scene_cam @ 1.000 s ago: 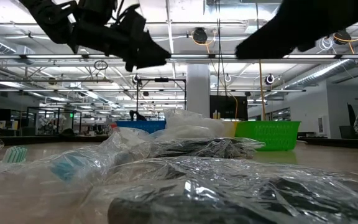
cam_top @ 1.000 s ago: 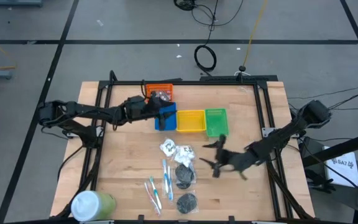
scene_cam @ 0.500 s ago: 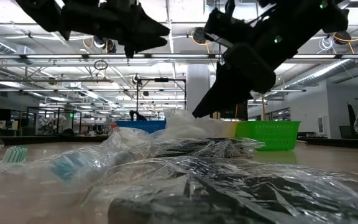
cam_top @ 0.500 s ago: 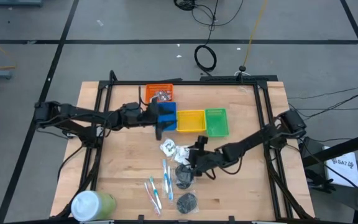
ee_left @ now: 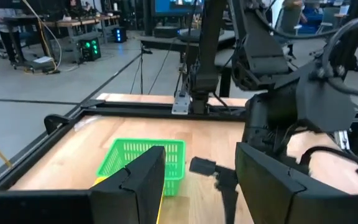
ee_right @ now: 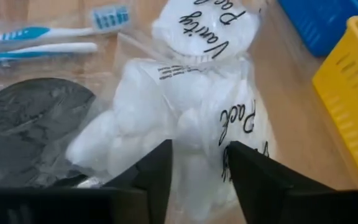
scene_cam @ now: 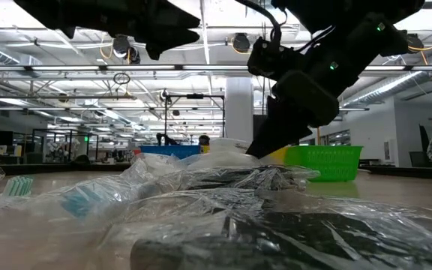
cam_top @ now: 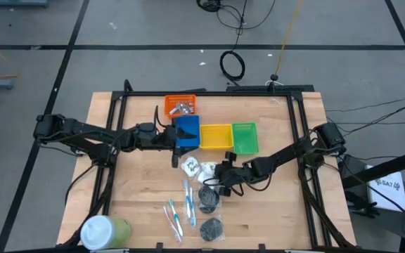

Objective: Pick & Place Travel size toiletries
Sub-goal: Put the top right vanity pack into the blue basket

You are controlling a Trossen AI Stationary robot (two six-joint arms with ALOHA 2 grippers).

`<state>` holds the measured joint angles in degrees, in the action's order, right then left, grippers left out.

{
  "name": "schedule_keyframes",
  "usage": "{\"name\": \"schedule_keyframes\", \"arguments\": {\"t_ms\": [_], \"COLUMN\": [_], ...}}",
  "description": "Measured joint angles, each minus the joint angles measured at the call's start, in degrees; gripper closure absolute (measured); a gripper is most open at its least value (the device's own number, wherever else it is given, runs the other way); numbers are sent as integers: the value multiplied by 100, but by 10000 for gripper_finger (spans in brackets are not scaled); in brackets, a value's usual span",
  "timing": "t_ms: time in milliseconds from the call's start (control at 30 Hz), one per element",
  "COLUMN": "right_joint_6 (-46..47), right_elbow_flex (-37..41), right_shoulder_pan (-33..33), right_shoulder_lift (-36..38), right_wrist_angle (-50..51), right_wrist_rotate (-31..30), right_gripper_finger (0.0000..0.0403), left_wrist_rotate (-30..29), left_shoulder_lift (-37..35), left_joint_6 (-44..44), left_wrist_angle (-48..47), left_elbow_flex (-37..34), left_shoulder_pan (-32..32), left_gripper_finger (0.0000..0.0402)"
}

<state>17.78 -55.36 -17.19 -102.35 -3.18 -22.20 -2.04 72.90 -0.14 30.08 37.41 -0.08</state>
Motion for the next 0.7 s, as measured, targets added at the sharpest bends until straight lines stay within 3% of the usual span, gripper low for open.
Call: {"name": "schedule_keyframes", "arguments": {"t_ms": [333, 500, 700], "right_joint_6": [-406, -614, -1068], "right_elbow_flex": [18, 20, 86], "right_shoulder_pan": [-3, -120, -500], "right_shoulder_lift": [100, 643, 1471], "right_wrist_angle": [20, 27, -35], "right_wrist_rotate": [151, 122, -198], "right_gripper_finger": [393, 399, 402], "left_wrist_rotate": [0, 58, 770], "left_shoulder_lift": [4, 4, 4], "left_joint_6": [-162, -161, 299], "left_wrist_angle": [-36, -36, -55], "left_elbow_flex": [-2, -2, -2], "left_shoulder_pan": [0, -6, -121], "left_gripper_finger": [215, 215, 215]}}
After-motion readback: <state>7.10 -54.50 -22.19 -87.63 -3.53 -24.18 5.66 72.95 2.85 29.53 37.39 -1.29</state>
